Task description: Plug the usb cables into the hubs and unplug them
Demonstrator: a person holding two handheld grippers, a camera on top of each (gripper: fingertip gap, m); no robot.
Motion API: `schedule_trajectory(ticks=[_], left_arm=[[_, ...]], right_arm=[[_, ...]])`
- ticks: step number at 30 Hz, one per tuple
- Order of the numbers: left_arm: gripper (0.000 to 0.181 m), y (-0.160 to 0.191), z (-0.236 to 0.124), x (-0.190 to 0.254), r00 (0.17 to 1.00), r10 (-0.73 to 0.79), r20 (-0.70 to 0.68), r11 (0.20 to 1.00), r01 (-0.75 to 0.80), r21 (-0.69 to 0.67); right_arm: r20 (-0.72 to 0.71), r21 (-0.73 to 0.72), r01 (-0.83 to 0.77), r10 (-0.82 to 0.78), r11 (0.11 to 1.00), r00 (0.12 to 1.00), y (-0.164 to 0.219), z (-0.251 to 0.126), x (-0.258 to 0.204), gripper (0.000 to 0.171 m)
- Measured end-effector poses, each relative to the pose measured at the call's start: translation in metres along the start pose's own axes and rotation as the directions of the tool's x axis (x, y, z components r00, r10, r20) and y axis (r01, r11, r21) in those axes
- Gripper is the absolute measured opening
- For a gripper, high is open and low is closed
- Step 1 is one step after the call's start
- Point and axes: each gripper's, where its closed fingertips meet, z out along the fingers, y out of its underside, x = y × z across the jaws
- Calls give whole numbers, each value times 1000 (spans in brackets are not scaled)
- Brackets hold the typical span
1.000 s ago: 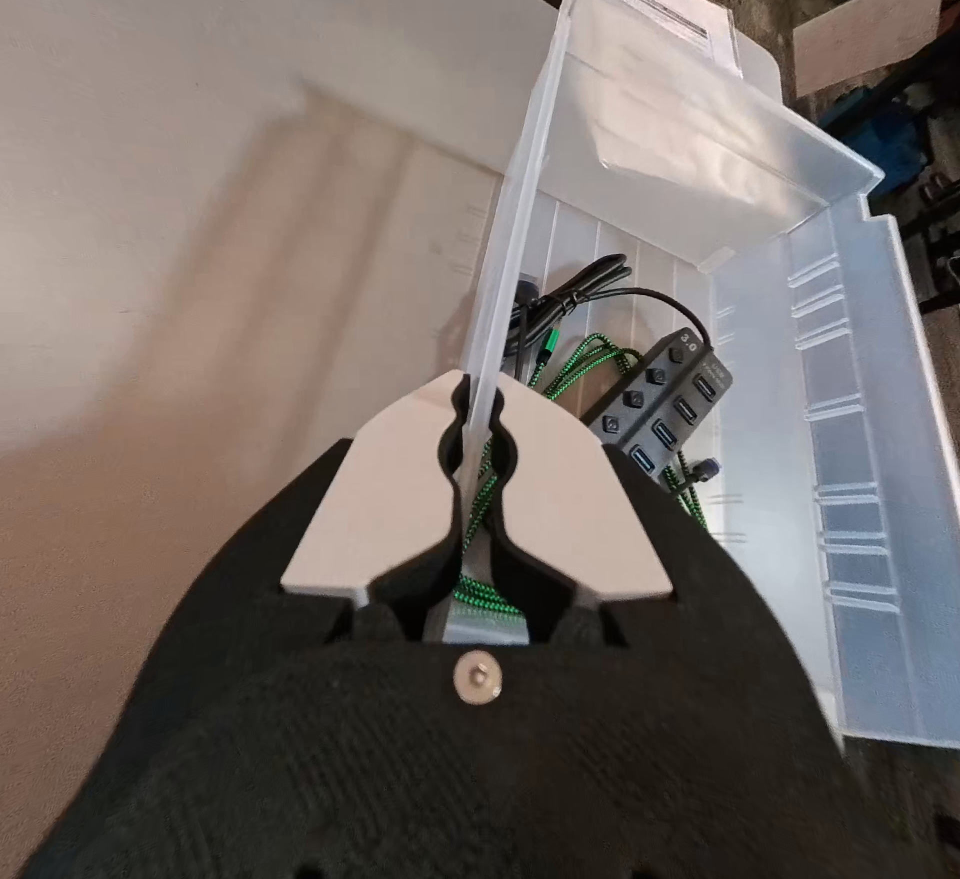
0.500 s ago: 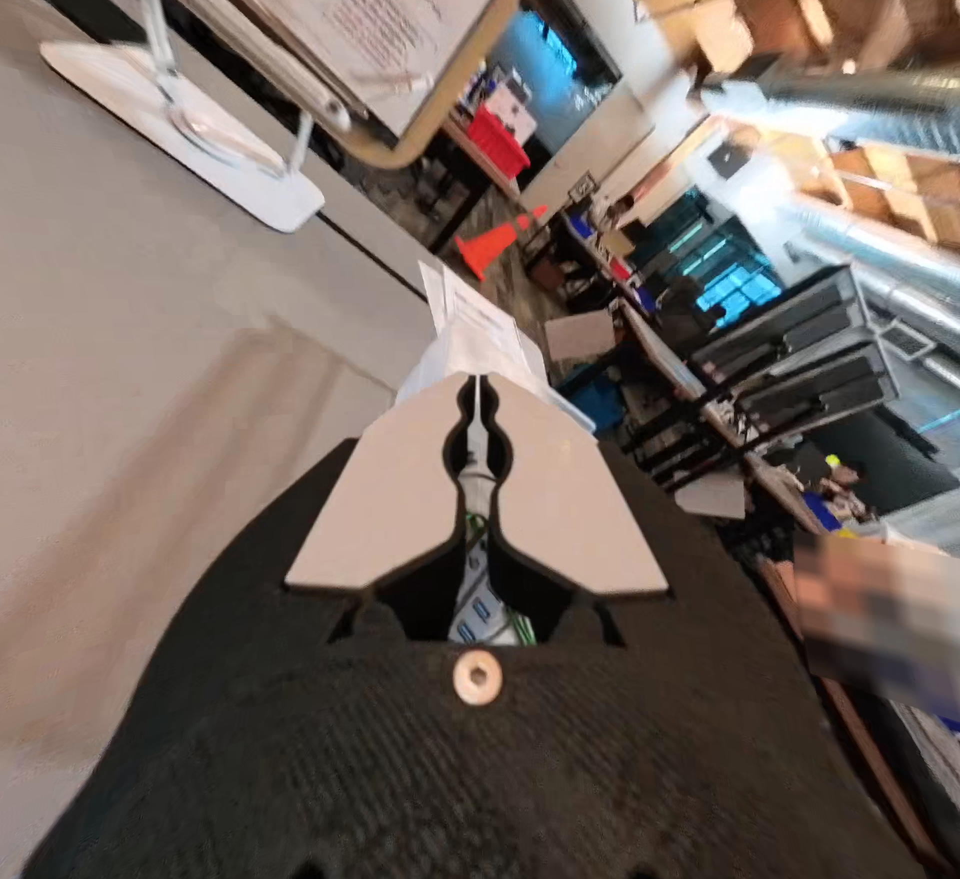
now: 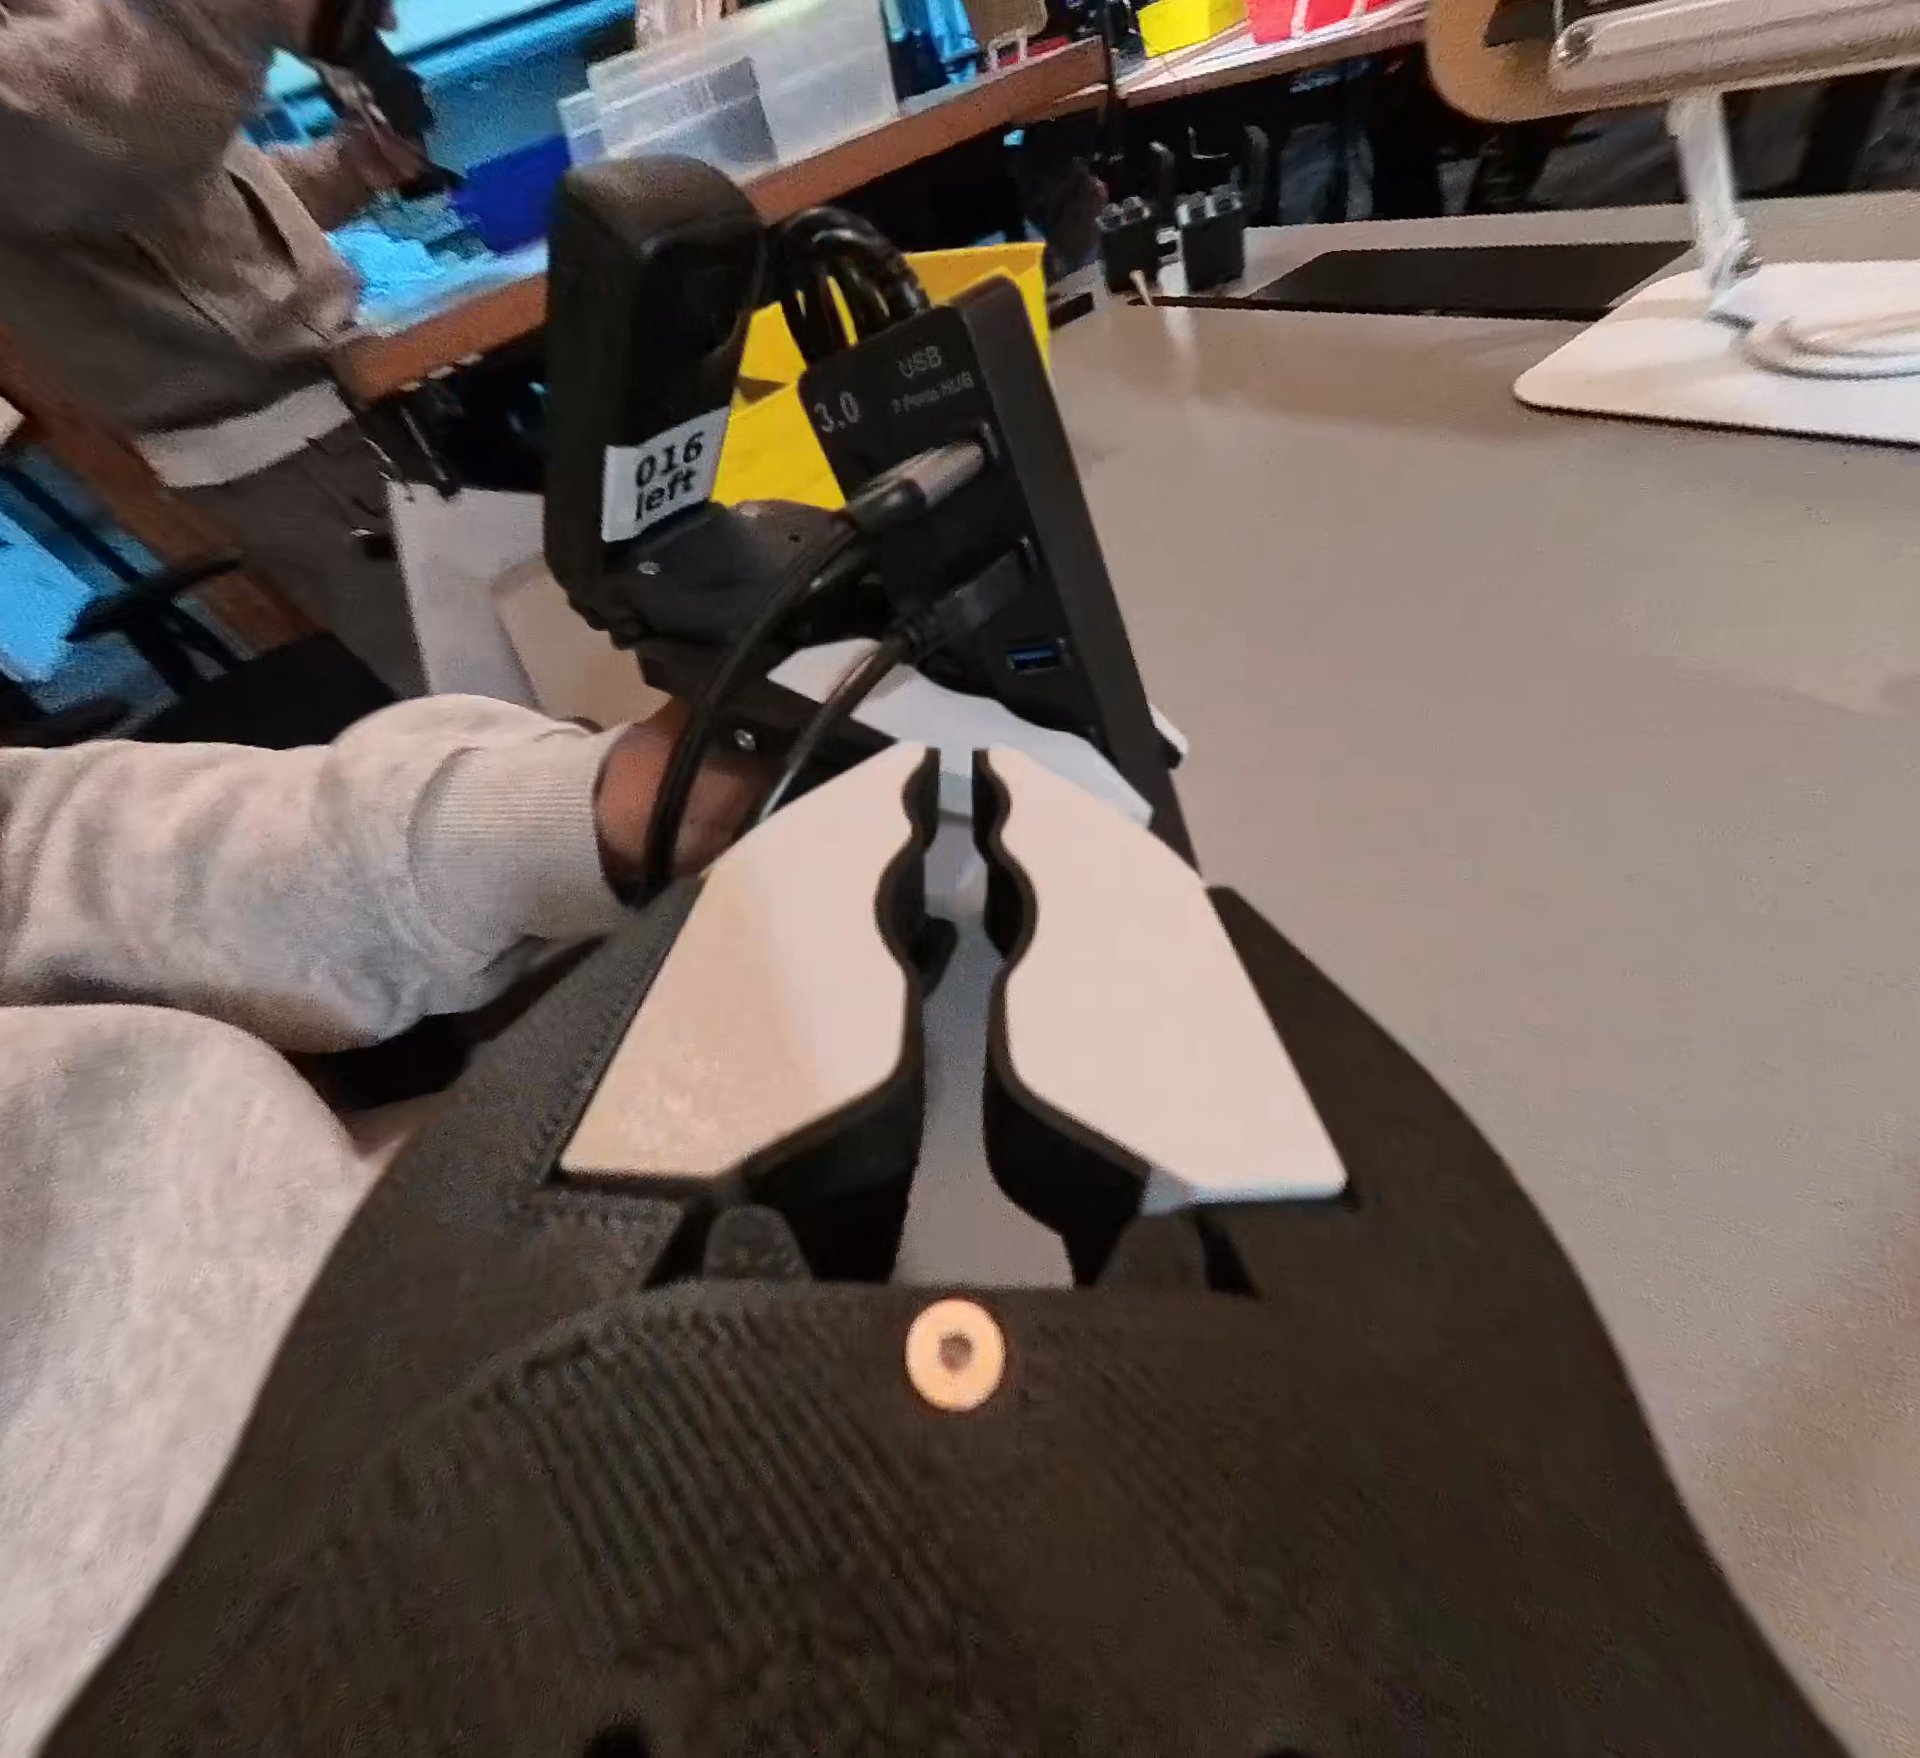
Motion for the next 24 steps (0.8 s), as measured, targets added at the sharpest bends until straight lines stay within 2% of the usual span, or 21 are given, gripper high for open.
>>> schedule_trajectory(ticks=[1,10,19,24], left_arm=[[28,0,1,1,1000,19,10,1000,-19,-5],[28,-3,-1,-1,994,95,59,996,-94,-5],[29,-1,-2,-3,991,112,72,994,-111,-20],[28,-1,-1,2,983,170,77,985,-168,-31]], right_arm=[[37,3,-45,44,999,998,0,0,-3,6],[236,-5,-390,380,921,895,-5,-3,-8,14],[330,3,-505,476,863,815,-12,-8,-8,17],[341,-28,-495,473,869,812,-7,-8,-11,19]])
